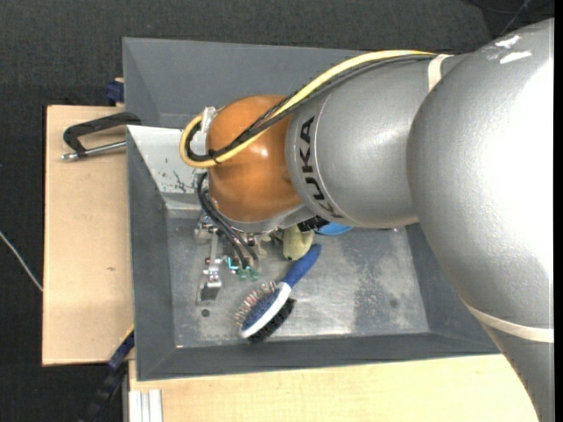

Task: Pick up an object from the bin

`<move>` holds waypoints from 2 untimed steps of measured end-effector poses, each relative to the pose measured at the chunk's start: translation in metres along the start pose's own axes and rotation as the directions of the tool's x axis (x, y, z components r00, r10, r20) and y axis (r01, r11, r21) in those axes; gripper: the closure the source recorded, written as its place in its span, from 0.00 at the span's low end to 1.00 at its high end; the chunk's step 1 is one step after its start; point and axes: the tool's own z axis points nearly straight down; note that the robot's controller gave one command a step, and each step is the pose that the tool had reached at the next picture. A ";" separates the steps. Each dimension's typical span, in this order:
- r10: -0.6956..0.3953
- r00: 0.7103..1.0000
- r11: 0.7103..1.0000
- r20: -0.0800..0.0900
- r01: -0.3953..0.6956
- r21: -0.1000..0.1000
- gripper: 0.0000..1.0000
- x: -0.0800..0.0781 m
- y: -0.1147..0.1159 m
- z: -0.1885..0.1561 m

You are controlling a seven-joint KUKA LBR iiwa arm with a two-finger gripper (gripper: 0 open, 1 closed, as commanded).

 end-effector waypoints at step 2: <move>-0.354 0.935 0.935 0.020 0.354 0.003 0.00 -0.053 -0.055 -0.036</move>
Offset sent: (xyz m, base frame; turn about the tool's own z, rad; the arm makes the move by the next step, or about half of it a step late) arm -0.0012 -0.0232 -0.0255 -0.4833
